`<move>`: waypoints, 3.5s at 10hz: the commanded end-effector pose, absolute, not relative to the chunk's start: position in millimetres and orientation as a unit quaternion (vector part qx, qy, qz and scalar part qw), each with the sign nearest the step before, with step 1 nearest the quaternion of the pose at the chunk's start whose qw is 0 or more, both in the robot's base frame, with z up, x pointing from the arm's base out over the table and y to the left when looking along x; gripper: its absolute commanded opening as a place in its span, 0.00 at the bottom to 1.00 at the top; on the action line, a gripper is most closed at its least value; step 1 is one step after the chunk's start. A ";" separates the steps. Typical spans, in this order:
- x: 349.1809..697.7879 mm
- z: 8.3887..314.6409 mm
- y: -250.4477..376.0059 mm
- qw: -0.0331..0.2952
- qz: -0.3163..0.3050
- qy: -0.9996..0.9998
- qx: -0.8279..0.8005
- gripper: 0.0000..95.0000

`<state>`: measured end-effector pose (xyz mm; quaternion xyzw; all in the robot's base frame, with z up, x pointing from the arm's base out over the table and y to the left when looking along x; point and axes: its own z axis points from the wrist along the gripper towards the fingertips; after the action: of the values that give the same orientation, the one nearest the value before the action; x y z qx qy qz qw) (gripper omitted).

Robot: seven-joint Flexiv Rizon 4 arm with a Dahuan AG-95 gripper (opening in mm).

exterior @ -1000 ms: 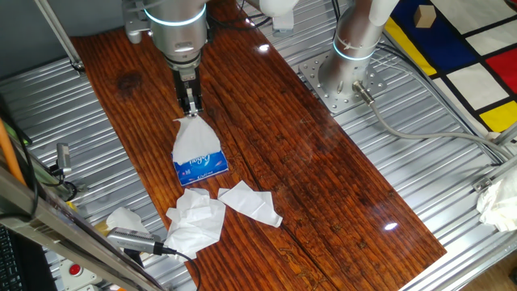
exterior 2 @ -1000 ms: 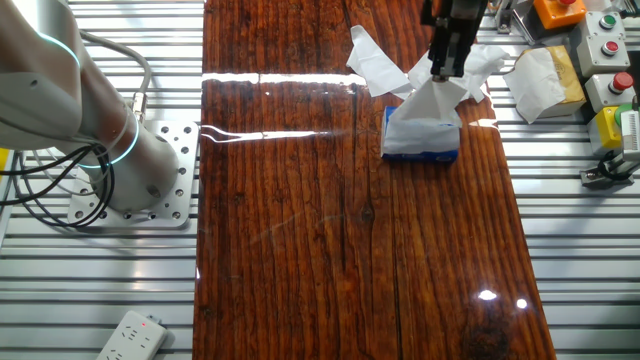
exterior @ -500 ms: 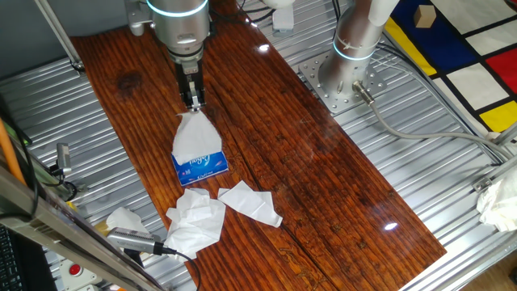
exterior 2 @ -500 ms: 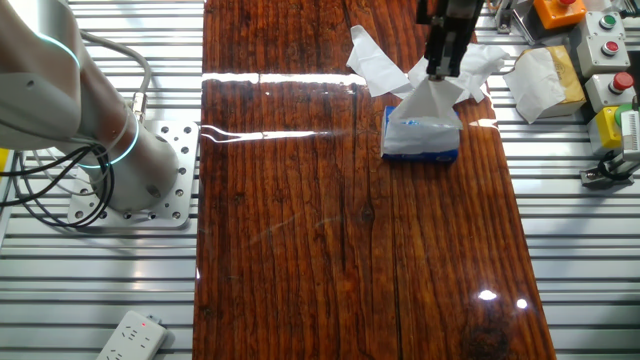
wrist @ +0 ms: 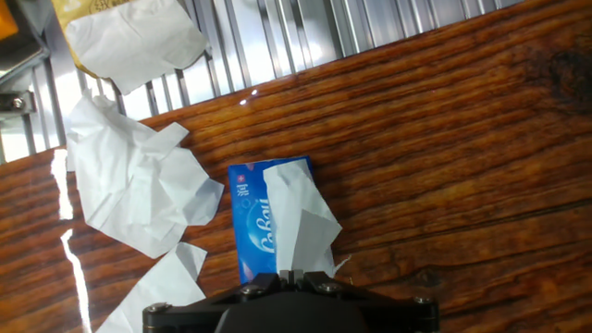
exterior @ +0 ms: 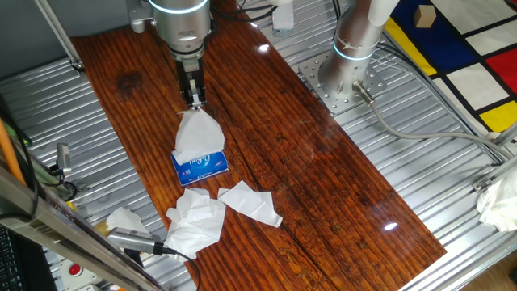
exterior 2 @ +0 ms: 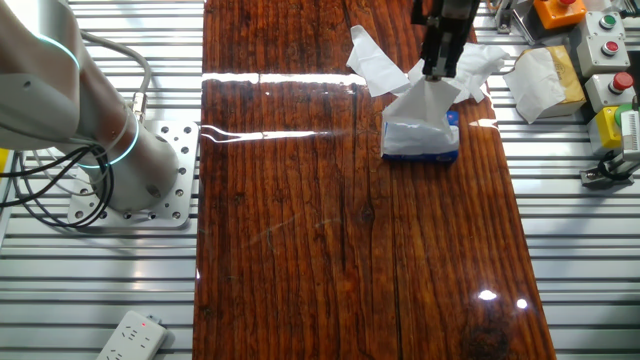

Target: Pull out a napkin

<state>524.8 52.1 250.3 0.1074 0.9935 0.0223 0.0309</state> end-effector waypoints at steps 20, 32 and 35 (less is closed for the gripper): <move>567.3 231.3 84.2 0.058 0.020 0.990 0.128 0.00; 583.6 222.0 105.5 0.073 0.001 0.989 0.127 0.00; 578.2 222.6 111.0 0.062 -0.002 0.990 0.127 0.00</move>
<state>579.1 111.3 222.0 0.1276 0.9897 -0.0028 0.0642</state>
